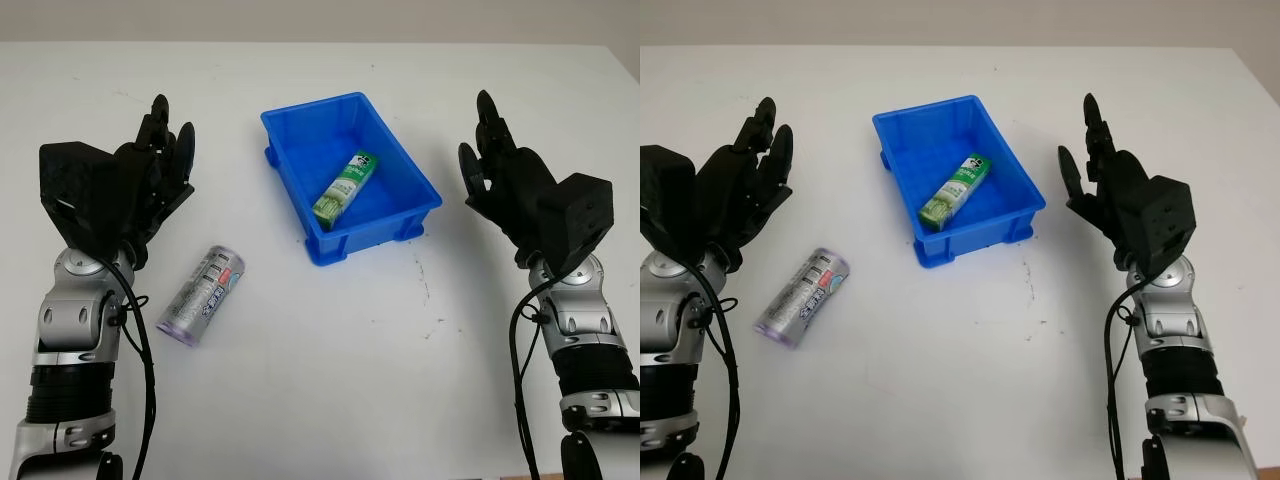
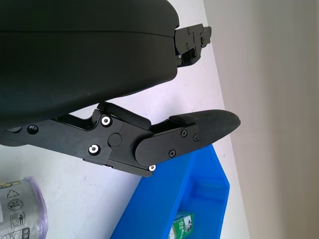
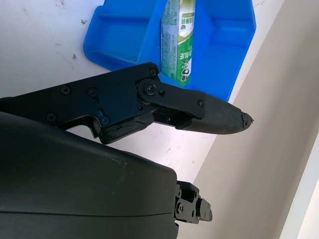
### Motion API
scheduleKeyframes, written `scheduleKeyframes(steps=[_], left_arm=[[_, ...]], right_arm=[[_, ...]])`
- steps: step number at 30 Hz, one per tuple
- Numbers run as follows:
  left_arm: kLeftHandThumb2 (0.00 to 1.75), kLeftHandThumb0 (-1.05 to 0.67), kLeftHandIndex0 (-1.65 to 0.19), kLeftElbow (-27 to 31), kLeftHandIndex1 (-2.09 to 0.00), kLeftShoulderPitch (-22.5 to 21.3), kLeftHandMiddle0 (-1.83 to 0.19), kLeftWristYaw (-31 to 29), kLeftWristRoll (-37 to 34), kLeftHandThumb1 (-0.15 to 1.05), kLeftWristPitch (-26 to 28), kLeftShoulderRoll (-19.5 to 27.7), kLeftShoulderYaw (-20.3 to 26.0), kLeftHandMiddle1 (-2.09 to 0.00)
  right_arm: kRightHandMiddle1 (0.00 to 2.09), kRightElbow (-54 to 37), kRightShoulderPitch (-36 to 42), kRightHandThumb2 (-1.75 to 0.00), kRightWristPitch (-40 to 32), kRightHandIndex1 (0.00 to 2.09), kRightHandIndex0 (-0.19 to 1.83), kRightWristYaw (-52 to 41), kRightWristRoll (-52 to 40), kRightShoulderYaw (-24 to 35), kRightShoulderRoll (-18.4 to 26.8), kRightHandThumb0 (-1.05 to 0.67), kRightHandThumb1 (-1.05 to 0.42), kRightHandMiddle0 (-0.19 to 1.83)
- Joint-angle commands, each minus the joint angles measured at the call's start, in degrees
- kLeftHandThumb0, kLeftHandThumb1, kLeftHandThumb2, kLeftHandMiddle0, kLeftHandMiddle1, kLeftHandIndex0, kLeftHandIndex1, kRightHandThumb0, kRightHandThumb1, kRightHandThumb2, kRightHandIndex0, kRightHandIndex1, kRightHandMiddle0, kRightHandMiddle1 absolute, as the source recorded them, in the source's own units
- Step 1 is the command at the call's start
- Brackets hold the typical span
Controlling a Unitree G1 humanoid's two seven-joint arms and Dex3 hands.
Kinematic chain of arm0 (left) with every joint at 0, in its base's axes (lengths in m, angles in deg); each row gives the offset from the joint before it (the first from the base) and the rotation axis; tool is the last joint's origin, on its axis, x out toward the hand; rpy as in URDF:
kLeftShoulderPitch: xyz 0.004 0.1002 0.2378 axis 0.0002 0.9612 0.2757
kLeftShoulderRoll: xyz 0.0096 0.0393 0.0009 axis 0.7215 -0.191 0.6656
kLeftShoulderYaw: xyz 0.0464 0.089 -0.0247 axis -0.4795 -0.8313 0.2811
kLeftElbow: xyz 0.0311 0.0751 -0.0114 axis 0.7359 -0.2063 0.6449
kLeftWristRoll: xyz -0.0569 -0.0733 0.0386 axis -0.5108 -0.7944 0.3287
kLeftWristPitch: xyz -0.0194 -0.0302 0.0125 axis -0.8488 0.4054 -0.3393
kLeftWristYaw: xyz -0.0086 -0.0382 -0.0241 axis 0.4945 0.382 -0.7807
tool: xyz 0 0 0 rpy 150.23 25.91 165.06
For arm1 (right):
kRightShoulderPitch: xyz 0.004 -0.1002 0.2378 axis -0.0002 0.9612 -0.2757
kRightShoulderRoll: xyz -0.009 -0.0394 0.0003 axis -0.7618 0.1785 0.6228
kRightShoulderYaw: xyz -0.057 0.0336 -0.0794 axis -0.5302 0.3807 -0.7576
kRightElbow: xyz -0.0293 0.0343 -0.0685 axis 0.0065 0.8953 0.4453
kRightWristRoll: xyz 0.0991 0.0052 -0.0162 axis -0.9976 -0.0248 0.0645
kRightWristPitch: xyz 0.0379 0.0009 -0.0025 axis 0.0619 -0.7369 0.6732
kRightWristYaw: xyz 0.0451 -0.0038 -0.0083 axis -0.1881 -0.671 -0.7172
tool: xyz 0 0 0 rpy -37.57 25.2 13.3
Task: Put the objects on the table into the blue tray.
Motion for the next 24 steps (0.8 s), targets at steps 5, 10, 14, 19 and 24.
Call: scheduleKeyframes(steps=[5,10,14,19,24], left_arm=[[0.64,-0.68,0.19,2.9,0.0,-0.4,0.19,-3.1,-0.7,1.05,-1.0,2.5,0.3,0.0],[0.51,-0.61,0.17,4.1,-0.01,-2.9,0.19,-11.9,-1.8,1.05,-4.7,9.9,0.9,-0.01],[0.14,-0.54,0.13,4.6,-0.04,-6.1,0.18,-23.8,1.2,0.99,-8.6,22.3,-1.5,-0.04],[0.02,-0.33,0.09,6.6,-0.06,-7.8,0.09,-32.4,10.5,0.78,-19.8,33.5,-6.5,-0.07],[0.05,-0.21,0.09,5.7,-0.06,-8.7,0.11,-35.1,19.5,0.77,-36.2,40.1,-9.9,-0.06]], right_arm=[[0.0,-0.3,-0.2,-0.7,-0.4,0.0,-0.19,-0.1,-0.6,1.1,-0.9,-0.67,-1.05,-0.19],[0.0,-0.2,-0.6,-0.69,-0.8,0.0,-0.19,0.1,-0.4,1.5,-1.3,-0.67,-1.05,-0.19],[0.0,-0.5,-0.9,-0.69,-1.3,0.0,-0.19,0.0,-0.1,1.5,-1.2,-0.66,-1.05,-0.19],[0.0,0.4,-1.4,-0.69,-0.9,0.0,-0.19,-1.0,-0.7,1.9,-1.3,-0.65,-1.05,-0.19],[0.0,1.1,-2.2,-0.69,-1.1,0.0,-0.19,-0.5,0.2,1.2,-1.6,-0.65,-1.05,-0.19]])
